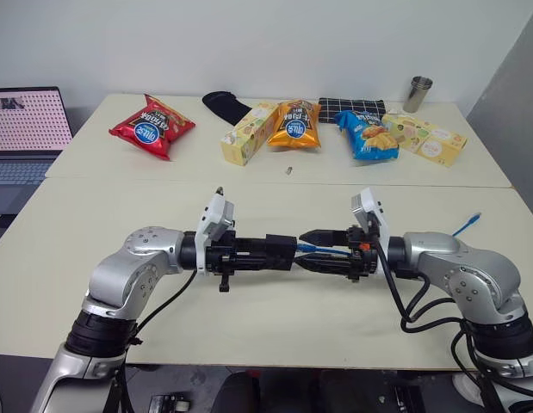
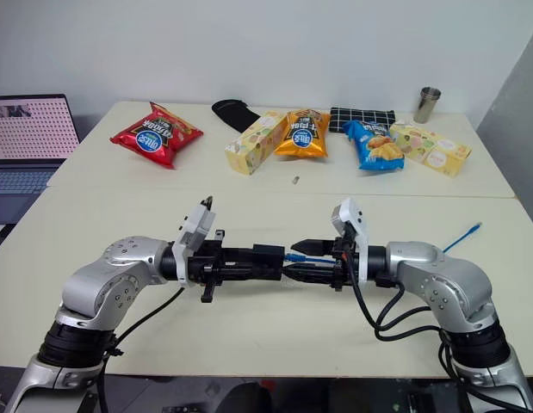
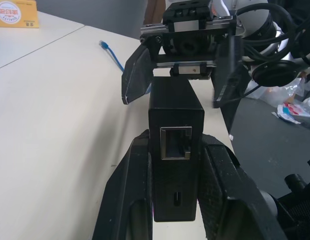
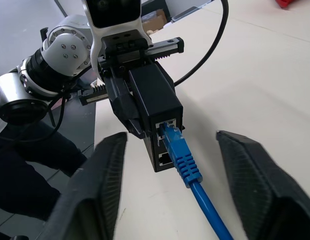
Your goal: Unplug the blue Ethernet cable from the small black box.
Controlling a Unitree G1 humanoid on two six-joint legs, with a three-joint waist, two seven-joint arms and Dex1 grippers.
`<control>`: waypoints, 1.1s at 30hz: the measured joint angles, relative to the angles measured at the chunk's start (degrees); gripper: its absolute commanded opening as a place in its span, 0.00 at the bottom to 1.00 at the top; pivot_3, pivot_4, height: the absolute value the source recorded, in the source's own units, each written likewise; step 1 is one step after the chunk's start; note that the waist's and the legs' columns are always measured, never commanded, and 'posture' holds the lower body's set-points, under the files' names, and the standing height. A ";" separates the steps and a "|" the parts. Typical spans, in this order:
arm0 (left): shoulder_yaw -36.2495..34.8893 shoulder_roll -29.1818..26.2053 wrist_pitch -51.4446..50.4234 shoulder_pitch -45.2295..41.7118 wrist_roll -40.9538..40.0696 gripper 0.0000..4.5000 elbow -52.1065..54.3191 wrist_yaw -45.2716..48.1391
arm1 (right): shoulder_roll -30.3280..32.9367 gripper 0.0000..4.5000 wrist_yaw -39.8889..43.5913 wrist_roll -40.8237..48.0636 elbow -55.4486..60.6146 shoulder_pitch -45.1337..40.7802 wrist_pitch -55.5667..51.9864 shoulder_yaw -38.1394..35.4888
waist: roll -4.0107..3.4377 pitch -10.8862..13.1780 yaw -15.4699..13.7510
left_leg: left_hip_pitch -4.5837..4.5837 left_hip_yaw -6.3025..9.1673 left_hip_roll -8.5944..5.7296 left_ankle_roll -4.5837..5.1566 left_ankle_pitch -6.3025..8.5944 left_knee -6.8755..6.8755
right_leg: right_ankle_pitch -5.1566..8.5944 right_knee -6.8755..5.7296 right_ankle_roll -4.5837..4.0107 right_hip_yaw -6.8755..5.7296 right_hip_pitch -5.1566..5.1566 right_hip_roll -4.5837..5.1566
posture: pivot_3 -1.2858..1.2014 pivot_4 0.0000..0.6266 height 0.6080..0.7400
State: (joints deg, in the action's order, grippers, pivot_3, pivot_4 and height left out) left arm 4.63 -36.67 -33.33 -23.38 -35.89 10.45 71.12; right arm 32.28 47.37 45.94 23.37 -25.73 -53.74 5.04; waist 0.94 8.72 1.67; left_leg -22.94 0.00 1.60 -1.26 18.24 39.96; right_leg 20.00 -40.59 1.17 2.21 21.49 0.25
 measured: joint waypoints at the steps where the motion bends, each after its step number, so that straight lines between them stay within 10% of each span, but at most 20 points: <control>1: 0.00 0.00 0.00 0.07 -0.01 0.18 0.01 0.13 | 0.24 0.44 0.11 0.00 0.00 -0.04 0.01 0.03 | 0.00 0.00 0.00 | 0.00 0.00 0.00 0.00 0.00 0.00 | 0.00 0.00 0.00 0.00 0.00 0.00 | 0.52 0.24 1.00; 9: 0.12 -0.85 0.00 0.16 -0.06 0.18 0.21 2.00 | 1.30 0.03 2.88 -0.14 0.00 -0.25 0.40 0.99 | 0.00 0.00 0.00 | -0.01 0.00 0.00 0.01 0.00 -0.01 | 0.00 0.05 0.00 -0.01 0.00 -0.01 | 0.52 0.24 1.00; 26: -3.10 -4.50 2.75 5.13 1.31 0.18 -4.54 2.64 | 9.62 0.01 7.38 -1.65 -6.59 2.17 0.07 -2.37 | 0.00 0.01 -0.08 | -0.03 0.02 0.01 0.09 0.05 -0.04 | 0.00 0.25 0.00 -0.03 -0.07 0.00 | 0.52 0.24 1.00; 33: -5.93 -4.07 3.49 5.89 1.73 0.18 -5.28 -1.31 | 2.87 0.01 -7.42 -17.98 -17.42 0.24 12.31 -1.95 | 0.00 0.02 0.10 | -0.02 -0.06 0.01 0.00 0.00 -0.03 | 0.00 0.17 0.00 0.05 -0.02 0.00 | 0.52 0.24 1.00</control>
State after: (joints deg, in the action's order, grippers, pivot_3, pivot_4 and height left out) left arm -1.30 -40.74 -29.84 -17.49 -34.16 5.17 69.82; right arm 35.15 39.95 27.96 5.95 -25.48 -41.44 3.10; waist 0.94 8.74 1.77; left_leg -22.96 -0.05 1.61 -1.26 18.24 39.93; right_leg 20.00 -40.42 1.17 2.25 21.47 0.25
